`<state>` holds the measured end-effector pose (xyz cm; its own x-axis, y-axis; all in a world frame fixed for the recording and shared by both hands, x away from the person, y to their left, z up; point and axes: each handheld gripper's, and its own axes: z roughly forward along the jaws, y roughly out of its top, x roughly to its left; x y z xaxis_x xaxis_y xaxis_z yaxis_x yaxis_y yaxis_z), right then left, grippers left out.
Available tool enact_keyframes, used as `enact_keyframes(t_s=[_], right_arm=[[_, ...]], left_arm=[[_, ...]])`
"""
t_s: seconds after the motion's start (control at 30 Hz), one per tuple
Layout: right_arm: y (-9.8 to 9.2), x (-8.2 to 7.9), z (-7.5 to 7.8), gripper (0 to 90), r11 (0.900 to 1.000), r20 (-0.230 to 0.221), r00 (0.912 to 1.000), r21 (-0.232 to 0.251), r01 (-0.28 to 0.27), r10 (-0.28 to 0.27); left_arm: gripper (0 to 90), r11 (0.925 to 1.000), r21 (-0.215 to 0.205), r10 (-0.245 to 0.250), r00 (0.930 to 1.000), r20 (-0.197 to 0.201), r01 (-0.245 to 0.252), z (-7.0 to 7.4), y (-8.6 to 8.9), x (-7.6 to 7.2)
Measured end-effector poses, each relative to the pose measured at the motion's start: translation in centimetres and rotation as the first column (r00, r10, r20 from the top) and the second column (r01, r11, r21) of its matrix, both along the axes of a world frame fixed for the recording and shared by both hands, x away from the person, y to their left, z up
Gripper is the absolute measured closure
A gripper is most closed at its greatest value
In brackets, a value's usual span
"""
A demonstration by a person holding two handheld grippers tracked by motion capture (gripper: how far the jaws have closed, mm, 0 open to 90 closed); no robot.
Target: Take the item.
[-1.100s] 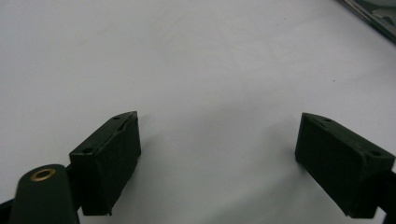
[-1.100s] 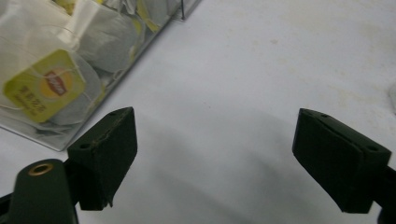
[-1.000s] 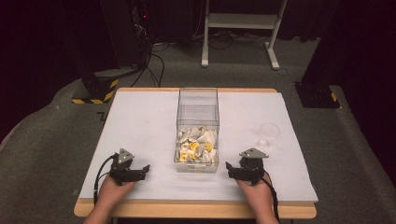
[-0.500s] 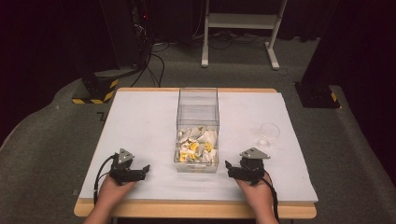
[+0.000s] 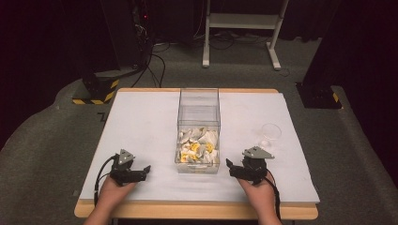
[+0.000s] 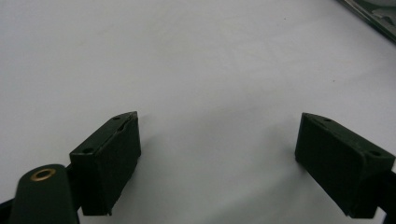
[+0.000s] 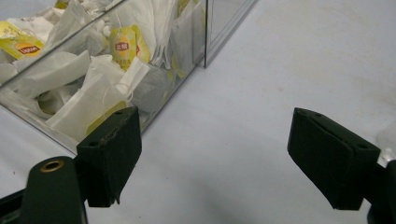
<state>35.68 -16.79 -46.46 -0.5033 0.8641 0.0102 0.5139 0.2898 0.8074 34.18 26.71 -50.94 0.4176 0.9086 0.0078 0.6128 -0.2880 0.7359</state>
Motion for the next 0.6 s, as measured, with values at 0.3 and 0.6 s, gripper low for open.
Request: enact_keyframes(t_s=[0.3,0.6], right_arm=[[0.5,0.1,0.6,17.9,1.0,0.019,0.9998,0.012,-0.009,0.009],[0.8,0.5,1.4,18.0,1.0,0.034,0.9994,0.026,-0.01,0.009]], left_arm=[[14.5,1.0,0.0,0.0,1.0,0.0,0.0,0.0,0.0,0.0],[14.6,1.0,0.001,0.0,1.0,0.0,0.0,0.0,0.0,0.0]])
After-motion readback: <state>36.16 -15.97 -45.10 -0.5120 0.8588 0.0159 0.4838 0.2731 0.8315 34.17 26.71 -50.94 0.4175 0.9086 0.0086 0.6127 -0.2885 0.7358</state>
